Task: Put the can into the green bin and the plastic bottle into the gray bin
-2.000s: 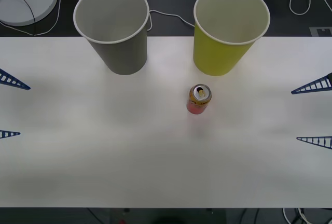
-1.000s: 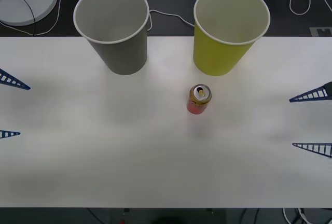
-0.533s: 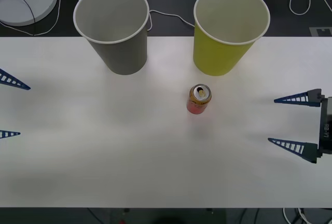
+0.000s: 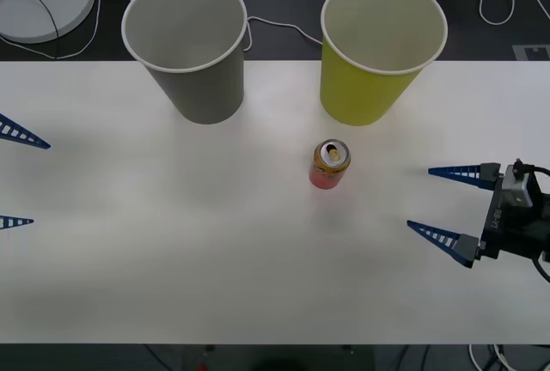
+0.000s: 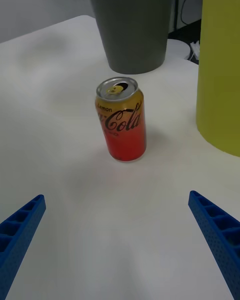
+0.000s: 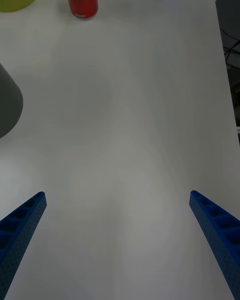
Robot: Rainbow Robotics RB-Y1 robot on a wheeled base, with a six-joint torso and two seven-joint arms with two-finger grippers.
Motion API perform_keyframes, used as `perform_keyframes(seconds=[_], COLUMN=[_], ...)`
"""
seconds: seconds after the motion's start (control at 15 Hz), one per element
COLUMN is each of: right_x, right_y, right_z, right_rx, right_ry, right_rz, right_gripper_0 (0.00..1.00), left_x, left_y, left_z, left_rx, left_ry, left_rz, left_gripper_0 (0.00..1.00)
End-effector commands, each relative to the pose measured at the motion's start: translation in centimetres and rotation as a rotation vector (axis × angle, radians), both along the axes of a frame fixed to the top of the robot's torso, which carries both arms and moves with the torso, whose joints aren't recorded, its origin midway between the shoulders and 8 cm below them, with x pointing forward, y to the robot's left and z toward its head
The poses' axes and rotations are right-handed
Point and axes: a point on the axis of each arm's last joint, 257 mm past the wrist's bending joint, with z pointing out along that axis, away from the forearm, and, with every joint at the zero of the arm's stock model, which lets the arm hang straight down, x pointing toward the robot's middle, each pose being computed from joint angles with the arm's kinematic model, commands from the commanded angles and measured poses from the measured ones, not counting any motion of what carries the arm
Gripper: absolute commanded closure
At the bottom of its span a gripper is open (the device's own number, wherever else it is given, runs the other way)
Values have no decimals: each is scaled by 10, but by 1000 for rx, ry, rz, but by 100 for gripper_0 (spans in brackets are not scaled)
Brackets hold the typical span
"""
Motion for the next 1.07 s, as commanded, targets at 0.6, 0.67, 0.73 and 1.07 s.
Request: perform_keyframes(seconds=[0.6, 0.67, 0.73, 1.07], right_x=[22, 25, 27, 36], right_y=[31, 36, 41, 61], right_z=[-14, -14, -16, -26], right_rx=[72, 74, 74, 72], right_ry=[-86, -95, -99, -111], right_rz=[-110, -113, -116, -108], right_gripper_0=[0, 0, 0, 0], left_x=[0, 0, 0, 0], left_y=[0, 0, 0, 0], left_z=[0, 0, 0, 0], left_rx=[0, 0, 0, 0], left_ry=[0, 0, 0, 0], left_rz=[0, 0, 0, 0], left_gripper_0=[0, 0, 0, 0])
